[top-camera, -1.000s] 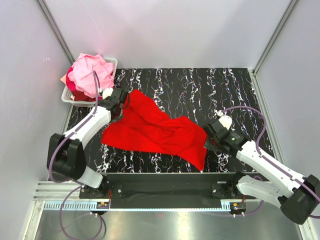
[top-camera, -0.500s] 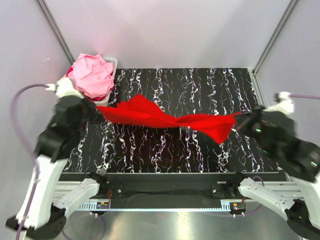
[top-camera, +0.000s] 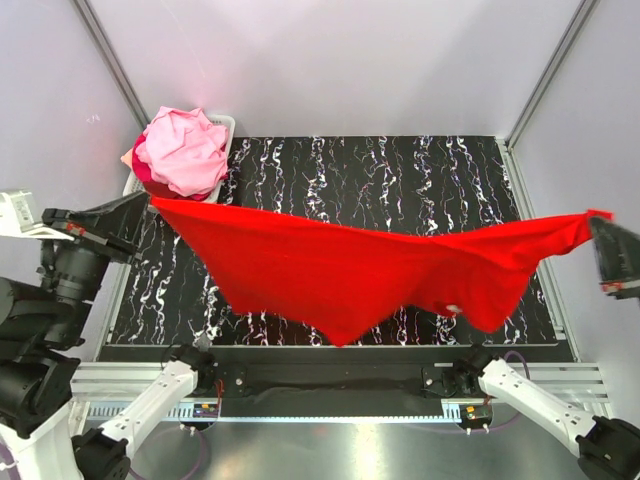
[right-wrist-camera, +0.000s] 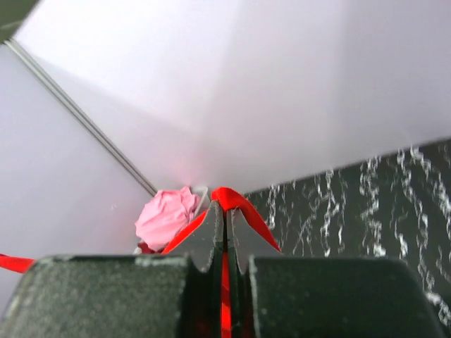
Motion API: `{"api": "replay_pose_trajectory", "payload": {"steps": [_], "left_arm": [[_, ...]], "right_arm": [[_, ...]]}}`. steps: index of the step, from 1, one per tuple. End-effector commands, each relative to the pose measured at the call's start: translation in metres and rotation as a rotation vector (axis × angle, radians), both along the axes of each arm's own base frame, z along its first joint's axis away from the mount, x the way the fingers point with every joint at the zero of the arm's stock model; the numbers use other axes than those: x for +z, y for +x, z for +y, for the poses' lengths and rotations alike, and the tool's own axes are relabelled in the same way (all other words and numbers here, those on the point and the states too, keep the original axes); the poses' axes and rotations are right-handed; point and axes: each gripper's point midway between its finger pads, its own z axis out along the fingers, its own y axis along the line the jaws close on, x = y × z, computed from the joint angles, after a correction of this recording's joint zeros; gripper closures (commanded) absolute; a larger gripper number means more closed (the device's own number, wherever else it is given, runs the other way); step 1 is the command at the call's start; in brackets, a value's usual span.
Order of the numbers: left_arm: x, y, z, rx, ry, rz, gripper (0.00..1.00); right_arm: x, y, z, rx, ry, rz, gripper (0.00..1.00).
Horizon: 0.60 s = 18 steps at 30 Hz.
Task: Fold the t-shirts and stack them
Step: Flatten the tshirt out
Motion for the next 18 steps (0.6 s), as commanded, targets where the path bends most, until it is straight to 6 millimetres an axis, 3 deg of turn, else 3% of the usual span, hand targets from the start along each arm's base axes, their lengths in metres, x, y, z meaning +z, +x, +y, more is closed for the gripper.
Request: {"api": "replay_pose_trajectory", "payload": {"steps": [1,2,3,4,6,7,8,9,11,12,14,15,16,17,18], "left_arm": [[0.049,-0.009,-0.007,-0.052,0.008,-0.153,1.0],[0.059,-0.01,0.002,-0.007,-0.011,-0.162,1.0],[0.055,0.008,0.002,0.029,-0.013,-0.112,1.0],[0.048,0.017,0.011,0.091,-0.011,-0.054,1.0],[0.044,0.043,0.011,0.14,0.008,0.021,1.0],[0.031,0.054,0.01,0.162,0.015,0.088,1.0],[0.024,0.065,0.012,0.192,0.024,0.125,1.0],[0.006,0.088,0.006,0.208,0.054,0.206,1.0],[-0.017,0.114,0.0,0.234,0.072,0.293,1.0],[-0.038,0.138,-0.008,0.241,0.102,0.366,1.0],[-0.079,0.17,-0.018,0.232,0.129,0.475,1.0],[-0.109,0.2,-0.017,0.26,0.146,0.558,1.0],[-0.137,0.217,-0.018,0.269,0.155,0.629,1.0],[-0.155,0.233,-0.017,0.279,0.163,0.673,1.0],[-0.197,0.266,-0.018,0.288,0.192,0.781,1.0]], "right_arm": [[0.064,-0.012,-0.013,-0.043,-0.059,-0.218,1.0],[0.075,-0.006,-0.016,-0.08,-0.065,-0.219,1.0],[0.078,-0.001,-0.017,-0.106,-0.084,-0.209,1.0],[0.078,0.021,-0.013,-0.169,-0.14,-0.16,1.0],[0.084,0.035,-0.017,-0.245,-0.173,-0.121,1.0],[0.082,0.046,-0.016,-0.283,-0.224,-0.092,1.0],[0.076,0.072,-0.007,-0.347,-0.27,-0.027,1.0],[0.072,0.086,-0.001,-0.375,-0.322,0.002,1.0],[0.05,0.134,0.021,-0.465,-0.456,0.1,1.0],[0.04,0.151,0.032,-0.485,-0.51,0.126,1.0],[-0.002,0.209,0.063,-0.523,-0.673,0.218,1.0],[-0.02,0.231,0.073,-0.51,-0.72,0.258,1.0],[-0.065,0.285,0.086,-0.467,-0.756,0.35,1.0],[-0.084,0.306,0.086,-0.43,-0.761,0.415,1.0],[-0.105,0.333,0.081,-0.417,-0.751,0.475,1.0]]}}
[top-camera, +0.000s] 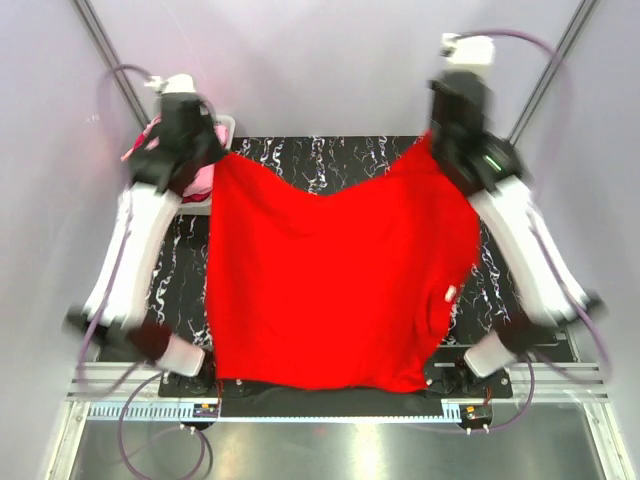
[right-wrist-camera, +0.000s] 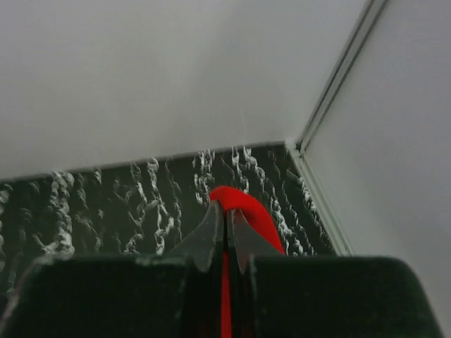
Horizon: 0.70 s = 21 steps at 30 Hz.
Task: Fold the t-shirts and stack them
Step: Flatten the tshirt out
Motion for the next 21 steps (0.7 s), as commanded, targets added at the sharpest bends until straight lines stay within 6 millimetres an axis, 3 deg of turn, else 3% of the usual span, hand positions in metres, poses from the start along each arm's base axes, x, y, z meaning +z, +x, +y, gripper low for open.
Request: {"api": "replay_pose_trajectory", "payload": {"steps": [1,2,3,4,5,6,9,14,15,16,17,18,19,20,21], "left_arm": [[-0.114,0.069,0.015,0.091,0.042,0.317,0.96],[-0.094,0.087,0.012,0.085,0.026,0.287,0.9],[-0.143,0.098,0.009,0.081,0.066,0.463,0.66],[-0.145,0.104,0.002,0.059,0.071,0.49,0.6],[-0.123,0.111,-0.003,0.053,0.071,0.442,0.53],[-0.123,0.108,-0.012,0.038,0.097,0.446,0.34],[-0.102,0.09,-0.016,0.022,0.098,0.356,0.08],[-0.099,0.039,-0.006,0.028,0.065,0.322,0.04],[-0.124,0.027,-0.003,0.038,0.075,0.382,0.04],[-0.136,0.017,-0.001,0.039,0.079,0.402,0.04],[-0.129,0.007,0.0,0.038,0.06,0.354,0.04],[-0.139,-0.001,0.001,0.045,0.044,0.359,0.04],[-0.182,-0.017,0.002,0.039,0.055,0.442,0.04],[-0.18,-0.022,0.001,0.032,0.027,0.393,0.04],[-0.197,-0.03,0.001,0.033,0.016,0.418,0.04]], "right_arm": [[-0.101,0.108,-0.005,-0.061,-0.018,0.26,1.0],[-0.134,0.152,-0.009,-0.061,-0.018,0.365,1.0],[-0.149,0.17,-0.007,-0.05,-0.006,0.408,0.7],[-0.187,0.195,0.004,-0.022,0.025,0.477,0.46],[-0.178,0.198,0.003,-0.002,0.066,0.456,0.26],[-0.183,0.2,0.008,0.016,0.072,0.465,0.06],[-0.192,0.192,0.015,0.02,0.132,0.493,0.0],[-0.205,0.147,0.016,0.057,0.207,0.533,0.0],[-0.209,0.14,0.018,0.06,0.228,0.538,0.0],[-0.216,0.124,0.013,0.051,0.235,0.558,0.0],[-0.219,0.115,0.012,0.045,0.247,0.564,0.0],[-0.224,0.107,0.009,0.031,0.27,0.577,0.0],[-0.238,0.091,0.007,0.03,0.276,0.616,0.0],[-0.247,0.081,0.005,0.013,0.284,0.638,0.0],[-0.256,0.073,0.002,-0.008,0.31,0.655,0.0]]}}
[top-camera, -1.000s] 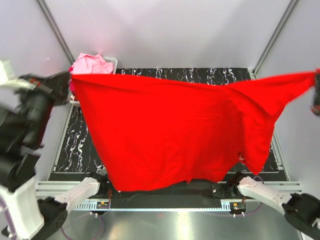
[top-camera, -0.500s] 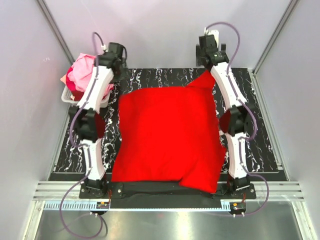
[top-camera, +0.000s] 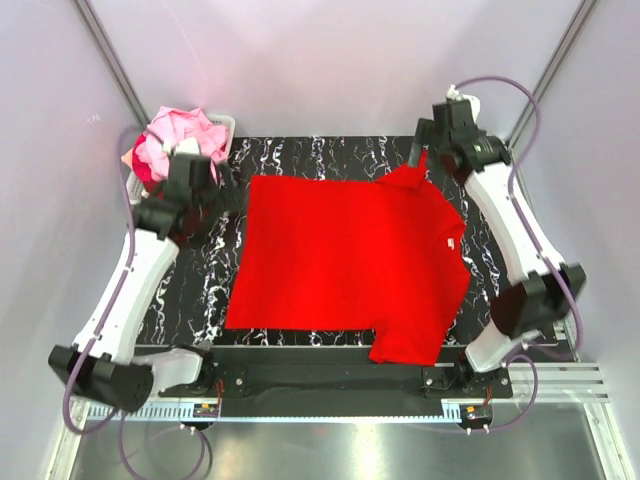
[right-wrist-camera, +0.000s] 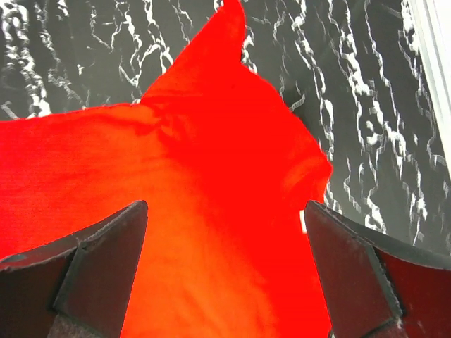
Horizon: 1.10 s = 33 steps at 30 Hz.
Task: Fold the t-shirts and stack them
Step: Flatten the tshirt out
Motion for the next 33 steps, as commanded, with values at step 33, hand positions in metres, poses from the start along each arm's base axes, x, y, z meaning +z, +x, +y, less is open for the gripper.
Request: {"api": "replay_pose_trajectory", "payload": {"steps": [33], "left_arm": [[-0.266,-0.101,-0.064,-0.03,-0.062,0.495,0.15]], "right_arm": [[-0.257,-0.163,-0.027,-0.305,0.593,0.62,0.01]]}}
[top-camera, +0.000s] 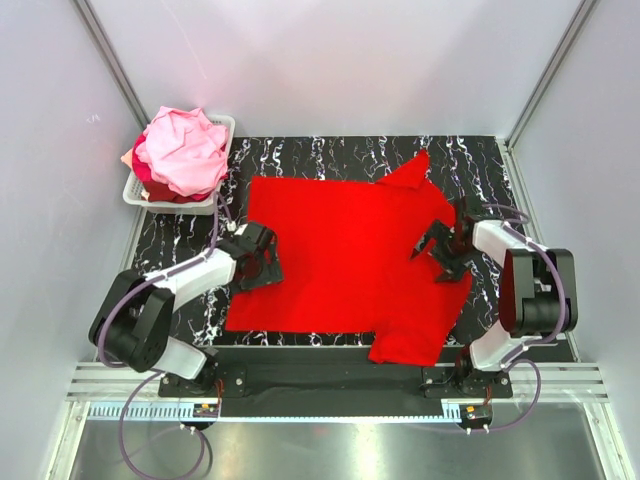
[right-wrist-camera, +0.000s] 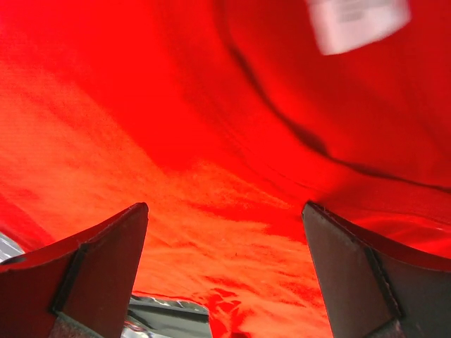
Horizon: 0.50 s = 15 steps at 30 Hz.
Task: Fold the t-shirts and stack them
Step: Flatten the tshirt out
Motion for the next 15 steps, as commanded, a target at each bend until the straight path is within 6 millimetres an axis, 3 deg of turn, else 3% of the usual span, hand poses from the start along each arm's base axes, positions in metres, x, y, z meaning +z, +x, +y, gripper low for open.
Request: {"api": "replay_pose_trajectory", "payload": {"steps": [1,5,8,12,14,15], "left_arm": [[-0.001,-0.02,-0.006,0.02,-0.013,-0.002,0.16],[0.009,-0.051,-0.022,-0.013,-0.018,-0.002,0.16],[0.024,-0.073,-0.034,-0.033,-0.046,-0.025,0.16],[0.061,-0.085,-0.043,-0.053,-0.082,-0.093,0.16],[0.084,-0.09,-0.038,-0.075,-0.08,-0.123,0.15],[0.097,-0.087,-0.034,-0.077,-0.077,-0.165,0.15]], "right_arm": [[-0.005,-0.02,-0.026,-0.1,-0.044,0.05,0.01],[0.009,-0.035,-0.061,-0.233,-0.087,0.037,0.0],[0.035,-0.044,-0.083,-0.304,-0.162,-0.03,0.0],[0.073,-0.046,-0.089,-0.364,-0.183,-0.118,0.0],[0.097,-0.036,-0.08,-0.36,-0.128,-0.207,0.0],[0.115,-0.022,-0.078,-0.343,-0.109,-0.288,0.0]]}}
